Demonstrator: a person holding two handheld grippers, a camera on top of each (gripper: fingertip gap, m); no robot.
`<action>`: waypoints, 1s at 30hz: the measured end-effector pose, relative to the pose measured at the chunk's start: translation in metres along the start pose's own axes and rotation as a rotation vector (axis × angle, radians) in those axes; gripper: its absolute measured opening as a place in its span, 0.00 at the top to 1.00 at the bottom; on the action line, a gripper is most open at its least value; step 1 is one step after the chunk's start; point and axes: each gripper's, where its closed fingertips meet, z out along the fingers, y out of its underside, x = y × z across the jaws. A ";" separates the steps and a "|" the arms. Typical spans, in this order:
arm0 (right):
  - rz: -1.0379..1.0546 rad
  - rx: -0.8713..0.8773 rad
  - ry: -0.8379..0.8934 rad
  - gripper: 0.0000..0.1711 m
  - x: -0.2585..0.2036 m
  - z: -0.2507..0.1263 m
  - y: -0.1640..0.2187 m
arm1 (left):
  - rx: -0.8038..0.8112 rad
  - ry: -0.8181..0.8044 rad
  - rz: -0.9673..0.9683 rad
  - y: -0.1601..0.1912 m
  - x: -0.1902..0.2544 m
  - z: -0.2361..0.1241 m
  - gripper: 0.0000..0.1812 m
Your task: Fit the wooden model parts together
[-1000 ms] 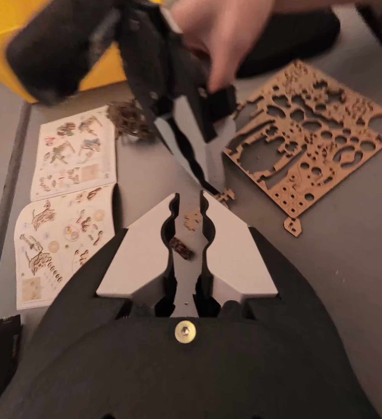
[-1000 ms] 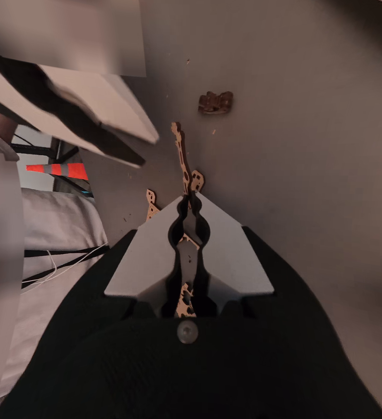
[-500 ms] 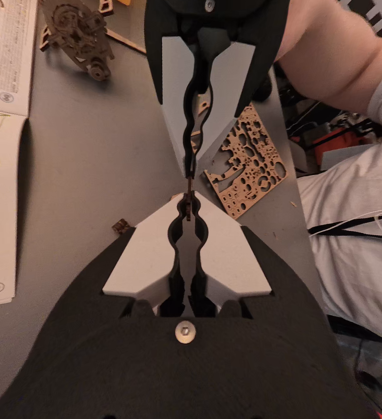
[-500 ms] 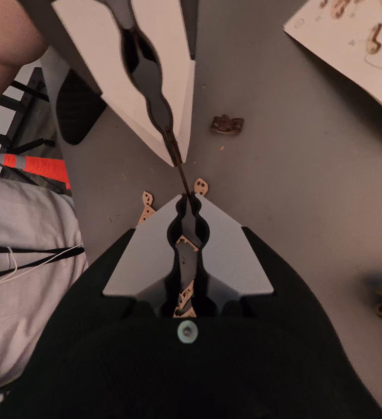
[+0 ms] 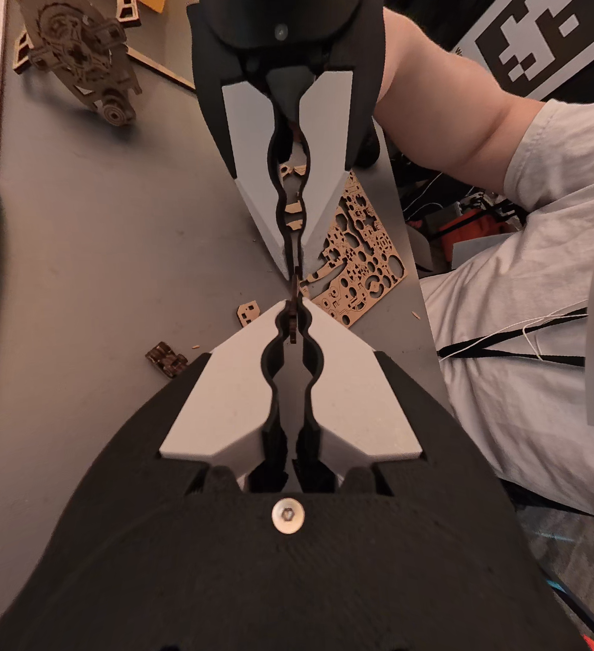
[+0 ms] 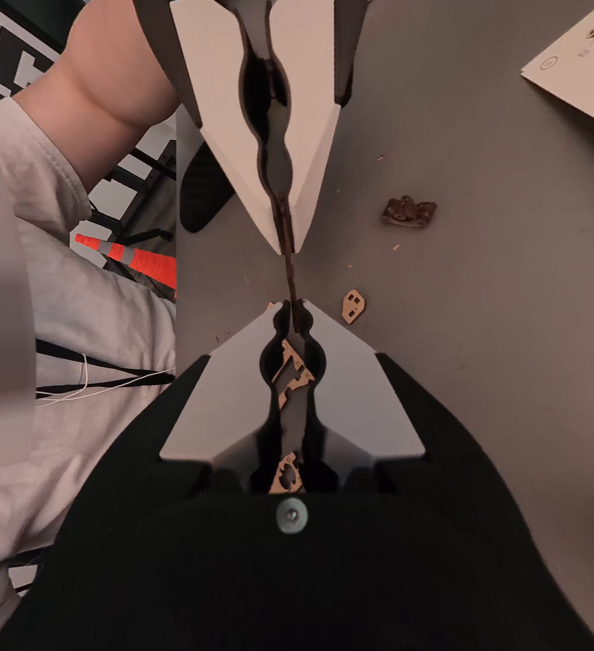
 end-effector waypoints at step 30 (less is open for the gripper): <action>0.598 0.068 0.053 0.99 0.040 0.017 0.019 | -0.232 -0.523 0.500 0.043 -0.035 0.033 0.89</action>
